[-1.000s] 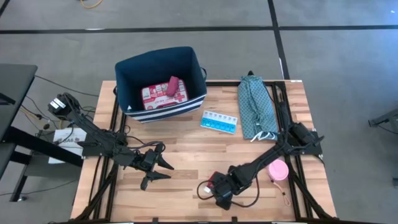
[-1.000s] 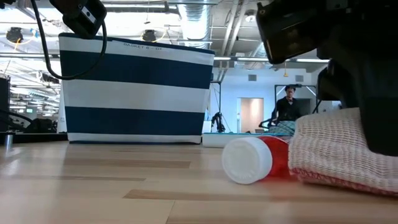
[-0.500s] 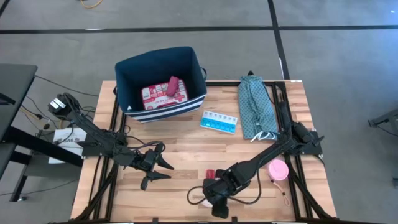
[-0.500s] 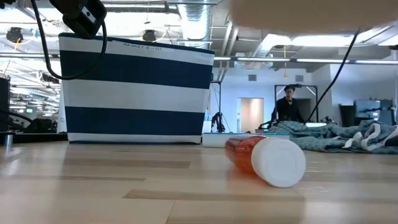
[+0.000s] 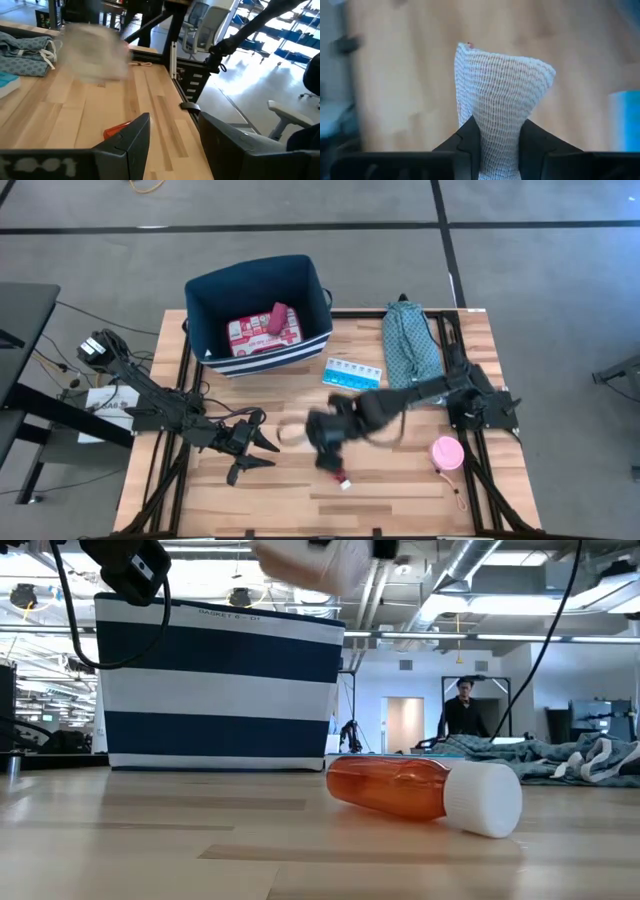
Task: Pick & place medical supplies in basket/bin
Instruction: Put the light brown bandage into the blue bin
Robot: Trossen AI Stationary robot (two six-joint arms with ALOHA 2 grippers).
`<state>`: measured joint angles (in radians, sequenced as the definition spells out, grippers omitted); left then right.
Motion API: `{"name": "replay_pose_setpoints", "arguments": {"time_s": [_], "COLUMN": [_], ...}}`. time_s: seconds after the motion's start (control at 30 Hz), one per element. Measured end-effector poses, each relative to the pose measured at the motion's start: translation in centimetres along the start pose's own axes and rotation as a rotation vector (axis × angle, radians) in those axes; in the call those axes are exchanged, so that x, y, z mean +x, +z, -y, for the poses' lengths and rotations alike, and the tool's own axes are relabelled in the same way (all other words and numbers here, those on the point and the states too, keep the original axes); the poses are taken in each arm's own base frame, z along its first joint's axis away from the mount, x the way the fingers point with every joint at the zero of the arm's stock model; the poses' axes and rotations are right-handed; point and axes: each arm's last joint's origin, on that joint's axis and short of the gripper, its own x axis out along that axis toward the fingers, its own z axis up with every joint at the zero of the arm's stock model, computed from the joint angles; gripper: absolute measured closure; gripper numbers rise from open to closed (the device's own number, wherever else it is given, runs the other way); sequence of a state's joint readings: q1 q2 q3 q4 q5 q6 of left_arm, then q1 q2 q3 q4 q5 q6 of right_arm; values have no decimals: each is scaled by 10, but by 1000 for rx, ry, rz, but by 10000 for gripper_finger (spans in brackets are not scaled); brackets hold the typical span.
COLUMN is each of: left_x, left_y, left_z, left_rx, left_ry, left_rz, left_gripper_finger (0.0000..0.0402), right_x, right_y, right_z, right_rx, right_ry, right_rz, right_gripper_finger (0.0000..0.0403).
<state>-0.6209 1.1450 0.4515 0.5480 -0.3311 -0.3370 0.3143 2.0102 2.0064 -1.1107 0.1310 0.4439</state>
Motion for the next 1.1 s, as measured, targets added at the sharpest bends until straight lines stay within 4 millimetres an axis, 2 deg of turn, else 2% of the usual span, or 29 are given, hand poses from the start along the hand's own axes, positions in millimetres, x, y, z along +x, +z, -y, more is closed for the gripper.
{"name": "replay_pose_setpoints", "arguments": {"time_s": [0.17, 0.37, 0.53, 0.77, 0.83, 0.9, 1.03, 1.1], "left_x": [0, 0, 0, 0, 0, -1, -1, -1], "left_y": [-1, -2, -2, -1, 0, 0, 0, 0], "left_z": [-1, -3, -4, -5, -6, -7, -7, -7], "left_rx": [4, 26, 85, 148, 161, 170, 171, 171], "left_ry": [30, 68, 101, 134, 171, 212, 240, 229], "left_rz": [-2, -5, 4, 12, 23, 33, 39, 36], "left_gripper_finger": [245, 245, 245, 245, 245, 245, 245, 245], "right_x": [-9, -36, -59, -80, -79, -69, -34, -15], "right_y": [30, 62, 79, 106, 112, 116, 120, 121], "right_z": [56, 115, 136, 170, 182, 196, 219, 229], "right_rx": [38, 144, 92, -22, -78, -74, 40, 30], "right_ry": [-151, -190, -172, -259, -308, -334, -326, -342], "right_rz": [88, 235, 353, 618, 652, 660, 603, 563], "right_gripper_finger": [317, 316, 316, 316, 316, 316, 314, 307]}}
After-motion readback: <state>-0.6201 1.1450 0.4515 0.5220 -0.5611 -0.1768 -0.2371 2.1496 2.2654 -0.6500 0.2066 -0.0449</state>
